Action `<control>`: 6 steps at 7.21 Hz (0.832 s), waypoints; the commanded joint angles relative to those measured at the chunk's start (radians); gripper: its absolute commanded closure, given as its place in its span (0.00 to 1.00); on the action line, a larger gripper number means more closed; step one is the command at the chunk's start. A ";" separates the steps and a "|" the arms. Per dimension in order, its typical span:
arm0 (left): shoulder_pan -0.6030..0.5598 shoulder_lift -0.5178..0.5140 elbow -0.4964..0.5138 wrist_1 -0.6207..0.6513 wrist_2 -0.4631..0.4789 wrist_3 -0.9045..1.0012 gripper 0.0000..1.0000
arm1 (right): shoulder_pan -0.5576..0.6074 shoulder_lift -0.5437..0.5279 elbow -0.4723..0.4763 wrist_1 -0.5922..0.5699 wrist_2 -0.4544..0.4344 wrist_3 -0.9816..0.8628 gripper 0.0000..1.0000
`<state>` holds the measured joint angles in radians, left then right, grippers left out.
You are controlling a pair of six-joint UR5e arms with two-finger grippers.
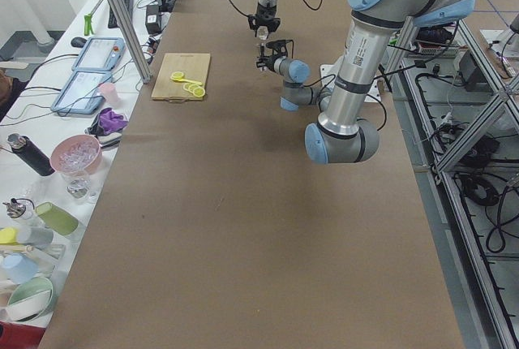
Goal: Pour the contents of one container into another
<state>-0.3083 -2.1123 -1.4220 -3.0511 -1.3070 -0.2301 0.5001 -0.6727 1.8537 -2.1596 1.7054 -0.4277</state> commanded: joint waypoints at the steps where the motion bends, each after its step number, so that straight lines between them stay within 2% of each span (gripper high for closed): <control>1: 0.000 0.000 0.000 0.000 0.000 0.000 1.00 | 0.000 0.012 -0.002 -0.031 -0.004 -0.023 1.00; 6: 0.000 0.000 0.000 0.000 0.000 0.000 1.00 | 0.000 0.025 -0.019 -0.031 -0.007 -0.023 1.00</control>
<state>-0.3084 -2.1123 -1.4220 -3.0511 -1.3069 -0.2301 0.5000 -0.6525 1.8403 -2.1905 1.6992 -0.4509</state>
